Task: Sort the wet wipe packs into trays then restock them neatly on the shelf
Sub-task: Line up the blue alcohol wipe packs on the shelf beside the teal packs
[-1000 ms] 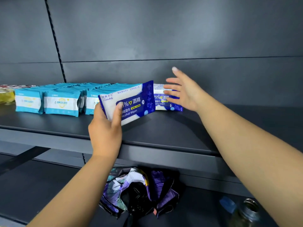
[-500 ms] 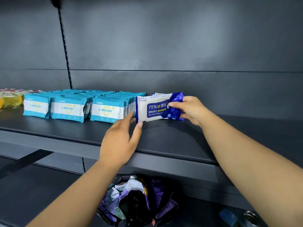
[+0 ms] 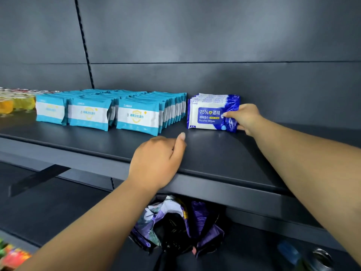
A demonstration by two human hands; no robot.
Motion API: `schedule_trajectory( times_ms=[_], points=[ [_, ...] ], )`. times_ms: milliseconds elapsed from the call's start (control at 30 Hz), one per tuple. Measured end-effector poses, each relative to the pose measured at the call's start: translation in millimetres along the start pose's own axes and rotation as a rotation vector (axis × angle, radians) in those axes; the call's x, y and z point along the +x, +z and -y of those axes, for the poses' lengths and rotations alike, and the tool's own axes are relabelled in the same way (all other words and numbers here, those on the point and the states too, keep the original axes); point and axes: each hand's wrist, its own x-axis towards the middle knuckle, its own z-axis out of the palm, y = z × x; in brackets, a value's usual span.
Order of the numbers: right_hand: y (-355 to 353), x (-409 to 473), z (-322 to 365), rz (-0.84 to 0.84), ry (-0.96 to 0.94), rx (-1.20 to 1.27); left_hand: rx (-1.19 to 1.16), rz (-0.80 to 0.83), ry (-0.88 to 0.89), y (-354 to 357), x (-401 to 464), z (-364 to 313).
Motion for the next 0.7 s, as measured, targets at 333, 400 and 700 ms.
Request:
schedule_trajectory(
  times_ms=[333, 400, 700],
  points=[
    [5, 15, -18, -0.012, -0.059, -0.094, -0.097, 0.001, -0.035, 4, -1, 2],
    [6, 21, -22, -0.027, -0.062, -0.130, -0.099, 0.004, -0.037, 3, -1, 2],
    [-20, -14, -20, -0.177, -0.047, -0.254, -0.065, 0.060, -0.040, 0, -3, 0]
  ],
)
